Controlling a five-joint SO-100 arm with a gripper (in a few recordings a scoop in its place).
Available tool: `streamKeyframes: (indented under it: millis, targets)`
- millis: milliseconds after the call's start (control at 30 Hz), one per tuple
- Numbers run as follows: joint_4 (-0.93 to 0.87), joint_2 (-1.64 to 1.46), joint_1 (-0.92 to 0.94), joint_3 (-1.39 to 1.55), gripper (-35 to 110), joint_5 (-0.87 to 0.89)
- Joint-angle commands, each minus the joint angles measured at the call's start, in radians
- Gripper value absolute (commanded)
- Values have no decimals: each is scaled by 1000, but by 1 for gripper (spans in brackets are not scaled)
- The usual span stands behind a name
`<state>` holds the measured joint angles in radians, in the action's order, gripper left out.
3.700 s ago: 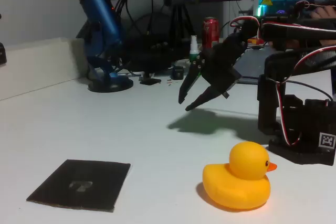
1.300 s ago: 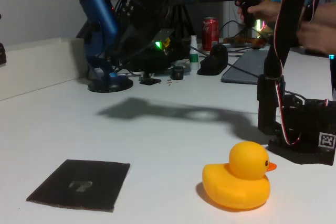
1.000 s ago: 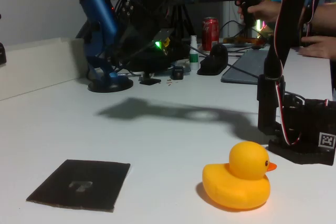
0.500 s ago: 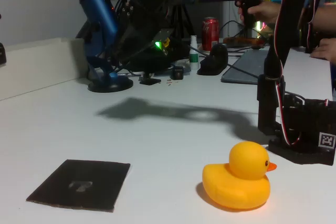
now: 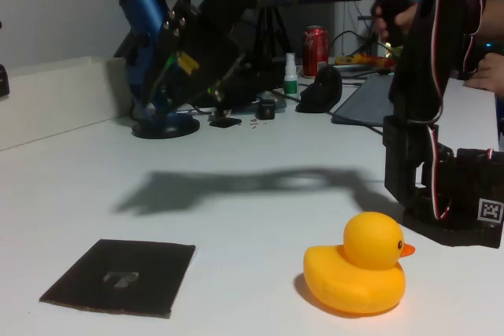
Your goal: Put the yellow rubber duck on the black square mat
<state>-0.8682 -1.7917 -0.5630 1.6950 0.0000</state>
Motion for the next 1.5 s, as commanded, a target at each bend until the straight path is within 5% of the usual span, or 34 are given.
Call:
streamKeyframes:
  millis: [0,767,1467]
  targets:
    - [-104,-15,-141,-44,6,-2]
    - [-776,-225,-615,-32,6,0]
    - [-788,-224,-877,149,6,2]
